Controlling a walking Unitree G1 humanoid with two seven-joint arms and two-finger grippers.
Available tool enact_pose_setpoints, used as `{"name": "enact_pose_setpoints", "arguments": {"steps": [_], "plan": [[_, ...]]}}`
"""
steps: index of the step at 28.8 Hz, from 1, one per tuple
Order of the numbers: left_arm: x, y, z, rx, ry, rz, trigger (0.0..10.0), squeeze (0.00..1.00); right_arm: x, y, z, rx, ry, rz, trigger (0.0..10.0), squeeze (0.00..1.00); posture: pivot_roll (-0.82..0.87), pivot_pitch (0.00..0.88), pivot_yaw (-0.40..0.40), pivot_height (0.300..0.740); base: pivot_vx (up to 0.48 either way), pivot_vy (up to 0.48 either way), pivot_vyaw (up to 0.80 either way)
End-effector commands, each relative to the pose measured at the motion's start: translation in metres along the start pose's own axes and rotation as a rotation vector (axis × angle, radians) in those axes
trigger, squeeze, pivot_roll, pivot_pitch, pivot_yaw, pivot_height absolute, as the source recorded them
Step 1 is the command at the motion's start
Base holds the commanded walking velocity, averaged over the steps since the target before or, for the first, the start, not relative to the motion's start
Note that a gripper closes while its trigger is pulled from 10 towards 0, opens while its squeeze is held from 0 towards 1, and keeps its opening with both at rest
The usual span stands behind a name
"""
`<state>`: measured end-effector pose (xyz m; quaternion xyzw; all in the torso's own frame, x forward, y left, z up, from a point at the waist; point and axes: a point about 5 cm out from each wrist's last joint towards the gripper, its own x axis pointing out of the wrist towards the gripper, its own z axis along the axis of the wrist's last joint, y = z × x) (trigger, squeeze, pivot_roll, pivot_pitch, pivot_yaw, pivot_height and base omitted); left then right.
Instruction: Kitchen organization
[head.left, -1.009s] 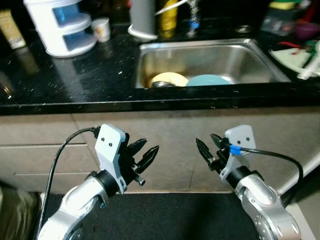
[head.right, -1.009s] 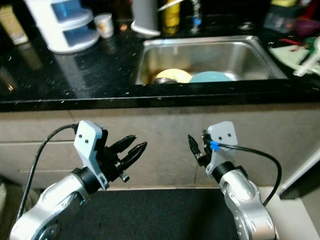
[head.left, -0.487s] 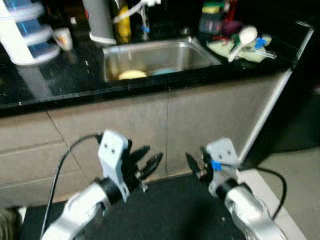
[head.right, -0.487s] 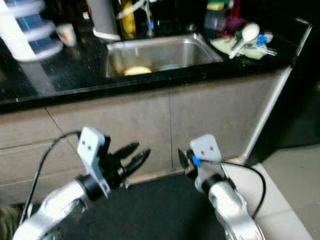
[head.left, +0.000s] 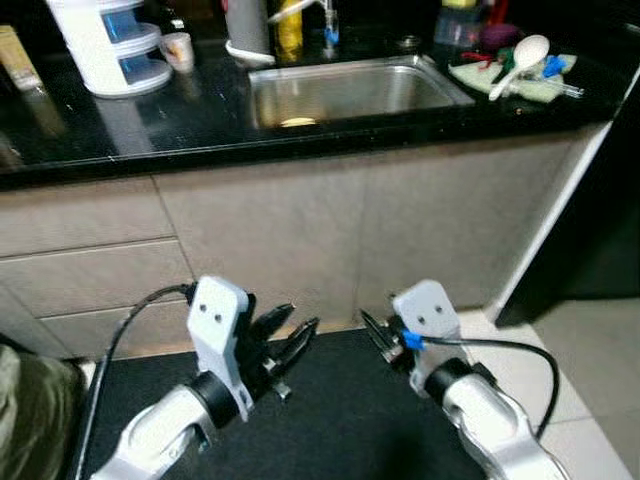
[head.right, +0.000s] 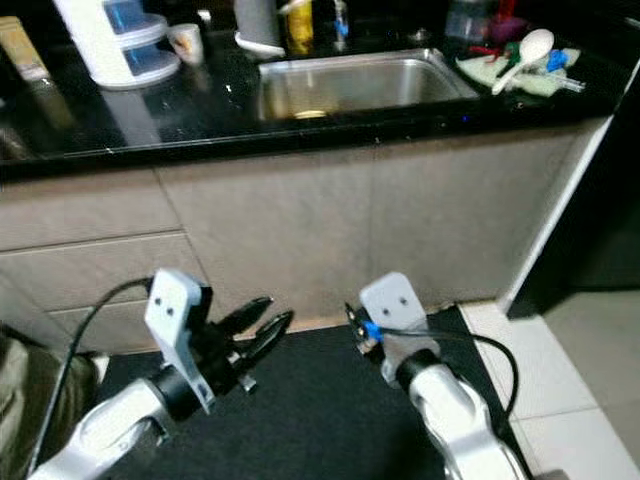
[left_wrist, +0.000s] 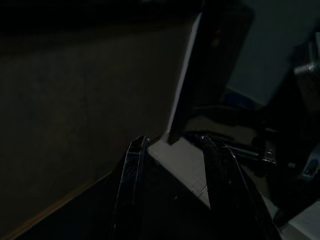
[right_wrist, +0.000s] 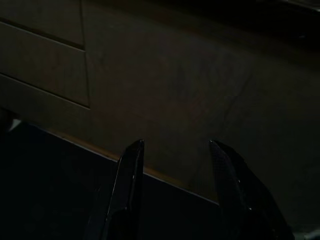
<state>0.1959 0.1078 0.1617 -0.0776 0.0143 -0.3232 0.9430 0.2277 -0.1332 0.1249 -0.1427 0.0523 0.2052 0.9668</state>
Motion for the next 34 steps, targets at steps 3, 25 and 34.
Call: {"name": "enact_pose_setpoints", "arguments": {"steps": [3, 25, 34], "plan": [[-0.002, 0.000, 0.000, -0.003, -0.005, 0.015, 10.0, 0.00, -0.003, 0.001, -0.002, -0.052, 0.020, -0.004, 10.0, 0.00, -0.03, 0.000, -0.006, 0.740, 0.000, 0.000, 0.00], [0.002, 0.009, -0.001, -0.132, -0.116, 0.038, 10.0, 0.00, -0.008, -0.014, -0.013, -0.047, 0.061, -0.209, 10.0, 0.00, -0.04, 0.000, -0.008, 0.740, 0.000, 0.000, 0.00], [0.008, 0.009, 0.001, -0.164, -0.136, -0.005, 10.0, 0.00, -0.004, -0.013, -0.006, -0.140, 0.033, -0.228, 10.0, 0.00, -0.06, 0.012, 0.010, 0.740, 0.000, 0.000, 0.00]]}}
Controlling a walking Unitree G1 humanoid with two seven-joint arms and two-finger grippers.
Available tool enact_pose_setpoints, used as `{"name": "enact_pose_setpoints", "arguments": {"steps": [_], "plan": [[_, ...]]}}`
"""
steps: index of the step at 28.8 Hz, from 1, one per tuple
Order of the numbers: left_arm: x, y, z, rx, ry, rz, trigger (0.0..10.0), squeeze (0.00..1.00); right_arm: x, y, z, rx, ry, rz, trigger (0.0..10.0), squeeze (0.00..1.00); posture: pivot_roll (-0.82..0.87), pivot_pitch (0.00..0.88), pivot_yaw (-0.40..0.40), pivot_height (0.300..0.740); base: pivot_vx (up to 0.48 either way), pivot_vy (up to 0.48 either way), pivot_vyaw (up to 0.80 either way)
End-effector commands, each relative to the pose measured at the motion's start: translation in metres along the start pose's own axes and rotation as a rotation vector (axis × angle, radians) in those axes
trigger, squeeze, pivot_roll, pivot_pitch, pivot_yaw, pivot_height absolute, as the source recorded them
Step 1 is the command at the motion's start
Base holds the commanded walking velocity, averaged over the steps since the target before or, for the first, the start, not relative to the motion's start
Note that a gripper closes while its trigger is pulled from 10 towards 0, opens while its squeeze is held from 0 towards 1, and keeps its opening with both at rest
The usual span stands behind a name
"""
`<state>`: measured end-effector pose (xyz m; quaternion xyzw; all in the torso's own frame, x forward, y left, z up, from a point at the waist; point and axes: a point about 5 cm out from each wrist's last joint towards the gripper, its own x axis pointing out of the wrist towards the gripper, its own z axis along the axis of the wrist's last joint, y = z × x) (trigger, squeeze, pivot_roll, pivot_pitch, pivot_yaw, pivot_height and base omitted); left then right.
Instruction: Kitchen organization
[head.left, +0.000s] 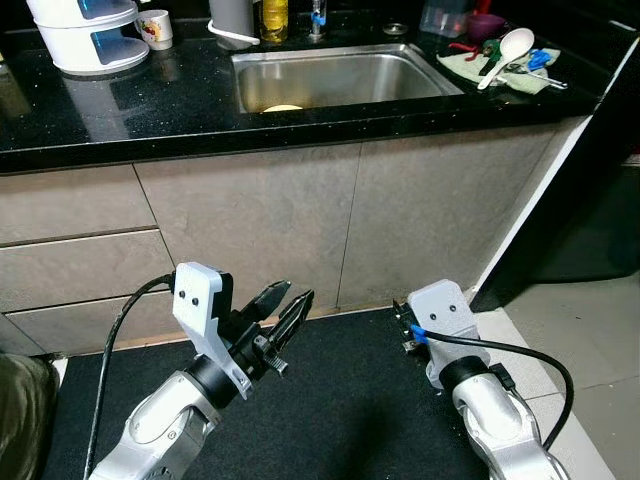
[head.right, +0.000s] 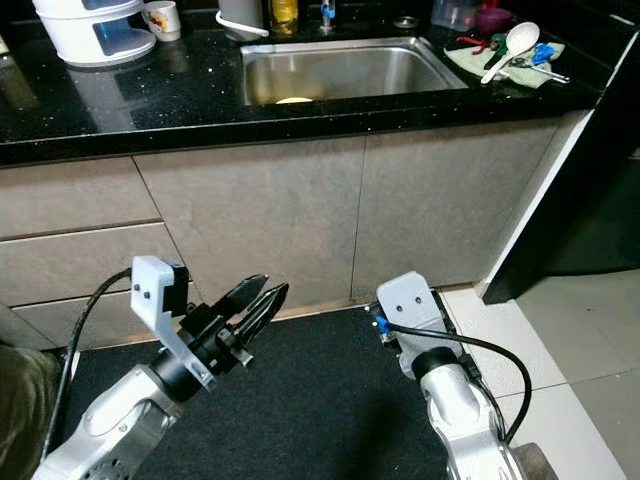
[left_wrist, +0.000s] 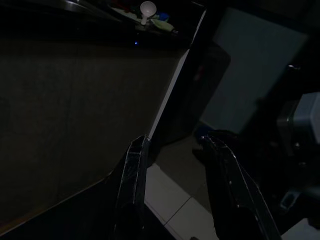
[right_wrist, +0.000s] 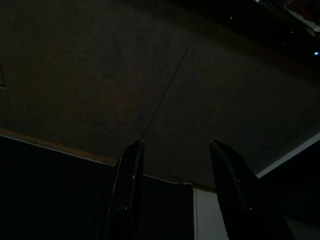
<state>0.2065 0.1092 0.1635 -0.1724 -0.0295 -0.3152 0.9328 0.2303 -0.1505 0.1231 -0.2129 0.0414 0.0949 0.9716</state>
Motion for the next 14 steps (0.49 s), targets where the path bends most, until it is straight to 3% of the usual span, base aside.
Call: {"name": "enact_pose_setpoints", "arguments": {"steps": [1, 14], "plan": [[0.0002, 0.0019, -0.0017, -0.012, 0.010, -0.003, 10.0, 0.00, -0.0008, 0.0023, 0.0006, -0.012, -0.007, -0.002, 10.0, 0.00, -0.06, 0.012, 0.010, 0.740, 0.000, 0.000, 0.00], [0.0012, 0.0066, -0.0025, -0.026, 0.024, -0.015, 10.0, 0.00, -0.0019, 0.0091, 0.0034, -0.039, -0.032, -0.016, 10.0, 0.00, -0.06, 0.000, 0.031, 0.740, 0.000, 0.000, 0.00]]}}
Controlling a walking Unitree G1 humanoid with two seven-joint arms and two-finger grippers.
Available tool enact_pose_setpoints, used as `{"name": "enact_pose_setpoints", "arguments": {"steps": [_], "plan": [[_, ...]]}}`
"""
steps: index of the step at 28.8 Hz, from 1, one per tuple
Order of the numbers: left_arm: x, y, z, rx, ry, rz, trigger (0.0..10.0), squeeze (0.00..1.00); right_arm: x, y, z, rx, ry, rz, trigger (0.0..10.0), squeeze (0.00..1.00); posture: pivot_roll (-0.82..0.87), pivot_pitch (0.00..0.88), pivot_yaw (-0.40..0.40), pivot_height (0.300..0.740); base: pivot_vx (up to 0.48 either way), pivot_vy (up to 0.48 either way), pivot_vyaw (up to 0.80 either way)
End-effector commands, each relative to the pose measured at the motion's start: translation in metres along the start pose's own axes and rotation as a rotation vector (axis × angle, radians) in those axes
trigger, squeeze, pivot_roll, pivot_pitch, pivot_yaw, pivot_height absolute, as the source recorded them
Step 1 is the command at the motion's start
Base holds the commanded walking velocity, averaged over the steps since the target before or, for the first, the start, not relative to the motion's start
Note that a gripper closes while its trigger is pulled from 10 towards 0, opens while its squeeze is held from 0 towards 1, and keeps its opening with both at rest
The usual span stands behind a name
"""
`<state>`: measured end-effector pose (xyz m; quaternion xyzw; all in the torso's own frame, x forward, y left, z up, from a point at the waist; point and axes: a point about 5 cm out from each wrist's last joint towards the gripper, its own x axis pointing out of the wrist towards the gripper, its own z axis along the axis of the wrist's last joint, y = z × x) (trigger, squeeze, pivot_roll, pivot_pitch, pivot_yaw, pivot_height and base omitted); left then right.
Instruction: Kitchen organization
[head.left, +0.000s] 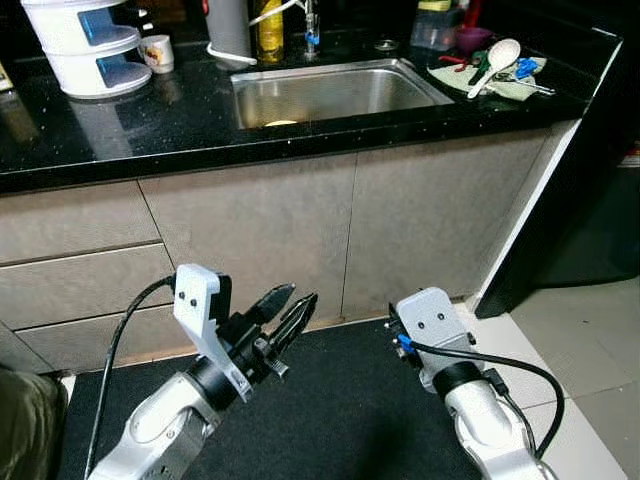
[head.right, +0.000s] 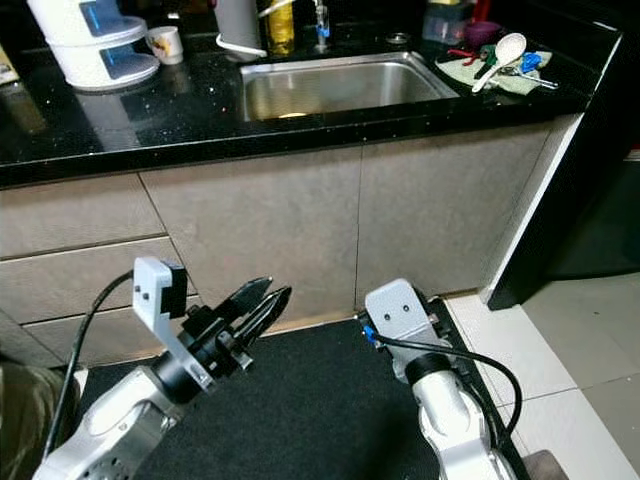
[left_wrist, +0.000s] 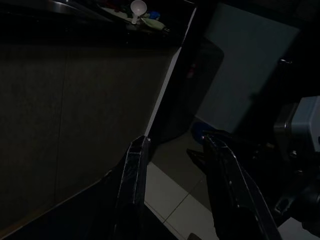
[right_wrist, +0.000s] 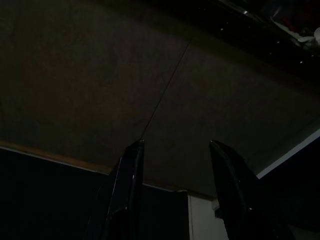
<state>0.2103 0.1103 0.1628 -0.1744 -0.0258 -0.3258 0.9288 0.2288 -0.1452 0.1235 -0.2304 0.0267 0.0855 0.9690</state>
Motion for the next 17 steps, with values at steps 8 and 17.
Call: {"name": "enact_pose_setpoints", "arguments": {"steps": [8, 17], "plan": [[-0.0016, 0.0042, -0.0020, -0.023, 0.017, 0.006, 10.0, 0.00, -0.0014, 0.0049, 0.0013, -0.002, -0.014, 0.007, 10.0, 0.00, -0.06, 0.002, 0.034, 0.740, 0.000, 0.000, 0.00], [-0.0013, 0.0036, -0.0017, -0.028, 0.016, 0.003, 10.0, 0.00, -0.0019, 0.0041, 0.0012, -0.003, -0.011, 0.008, 10.0, 0.00, -0.06, 0.008, 0.031, 0.740, 0.000, 0.000, 0.00]]}}
